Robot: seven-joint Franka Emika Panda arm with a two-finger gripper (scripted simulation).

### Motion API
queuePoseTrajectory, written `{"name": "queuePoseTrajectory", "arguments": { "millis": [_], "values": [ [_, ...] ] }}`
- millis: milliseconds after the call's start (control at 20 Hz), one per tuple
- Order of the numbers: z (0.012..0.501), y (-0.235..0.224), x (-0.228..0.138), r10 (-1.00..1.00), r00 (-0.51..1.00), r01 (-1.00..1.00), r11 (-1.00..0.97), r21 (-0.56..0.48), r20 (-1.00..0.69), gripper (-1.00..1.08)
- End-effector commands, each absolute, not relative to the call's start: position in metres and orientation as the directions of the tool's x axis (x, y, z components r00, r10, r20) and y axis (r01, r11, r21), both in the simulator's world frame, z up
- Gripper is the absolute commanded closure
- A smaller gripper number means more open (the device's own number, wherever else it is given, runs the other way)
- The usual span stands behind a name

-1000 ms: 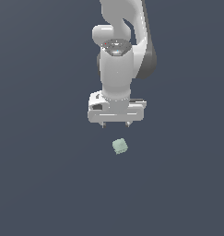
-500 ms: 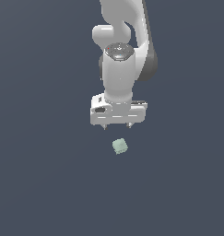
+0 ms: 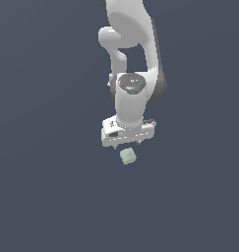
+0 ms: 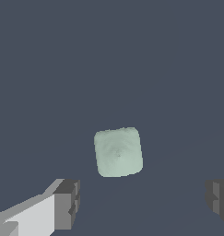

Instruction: Pick up the object and move it to a goal position.

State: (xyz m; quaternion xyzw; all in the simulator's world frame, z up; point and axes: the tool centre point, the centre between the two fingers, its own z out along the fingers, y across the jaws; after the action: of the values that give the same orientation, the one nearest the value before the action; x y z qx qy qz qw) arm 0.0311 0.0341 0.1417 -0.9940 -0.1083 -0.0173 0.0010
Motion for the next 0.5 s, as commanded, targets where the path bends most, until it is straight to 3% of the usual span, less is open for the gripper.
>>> {"name": "queuePoseTrajectory", "arguments": {
  "millis": [0,450],
  "values": [
    [0.123,0.038,0.031,0.262,0.965,0.262,-0.965,0.002,0.022,-0.92],
    [0.091,0.044,0.031,0.34,0.94,0.34,-0.94,0.0,0.0,-0.92]
  ]
}}
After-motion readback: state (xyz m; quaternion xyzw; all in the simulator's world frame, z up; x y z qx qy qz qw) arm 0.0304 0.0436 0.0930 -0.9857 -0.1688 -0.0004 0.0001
